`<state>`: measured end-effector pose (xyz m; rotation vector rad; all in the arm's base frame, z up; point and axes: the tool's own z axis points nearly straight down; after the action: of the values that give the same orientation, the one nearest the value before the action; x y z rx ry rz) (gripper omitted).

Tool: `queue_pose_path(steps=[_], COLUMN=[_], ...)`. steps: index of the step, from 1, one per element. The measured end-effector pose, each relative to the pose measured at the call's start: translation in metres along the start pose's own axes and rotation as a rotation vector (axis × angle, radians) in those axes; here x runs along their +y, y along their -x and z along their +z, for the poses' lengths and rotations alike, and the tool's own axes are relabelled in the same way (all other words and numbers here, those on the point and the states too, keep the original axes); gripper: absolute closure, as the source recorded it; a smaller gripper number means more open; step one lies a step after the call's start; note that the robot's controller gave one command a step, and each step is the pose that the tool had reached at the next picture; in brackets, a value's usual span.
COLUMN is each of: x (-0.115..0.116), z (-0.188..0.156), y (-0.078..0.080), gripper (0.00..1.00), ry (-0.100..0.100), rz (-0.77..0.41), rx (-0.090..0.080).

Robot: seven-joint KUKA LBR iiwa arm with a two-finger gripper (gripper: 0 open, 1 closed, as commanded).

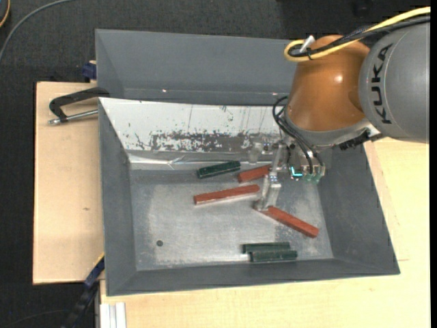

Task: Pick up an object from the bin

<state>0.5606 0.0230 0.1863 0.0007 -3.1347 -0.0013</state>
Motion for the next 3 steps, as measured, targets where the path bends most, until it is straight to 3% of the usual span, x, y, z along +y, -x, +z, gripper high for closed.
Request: queue_pose_path(steps=[1,2,3], x=[0.025,0.034,0.041], z=[0.12,0.083,0.075], y=[0.01,-0.002,0.011], gripper=[0.0,0.0,0.0], ry=[0.0,0.001,0.0], rz=[-0.104,-0.089,-0.164], rx=[0.0,-0.009,-0.014])
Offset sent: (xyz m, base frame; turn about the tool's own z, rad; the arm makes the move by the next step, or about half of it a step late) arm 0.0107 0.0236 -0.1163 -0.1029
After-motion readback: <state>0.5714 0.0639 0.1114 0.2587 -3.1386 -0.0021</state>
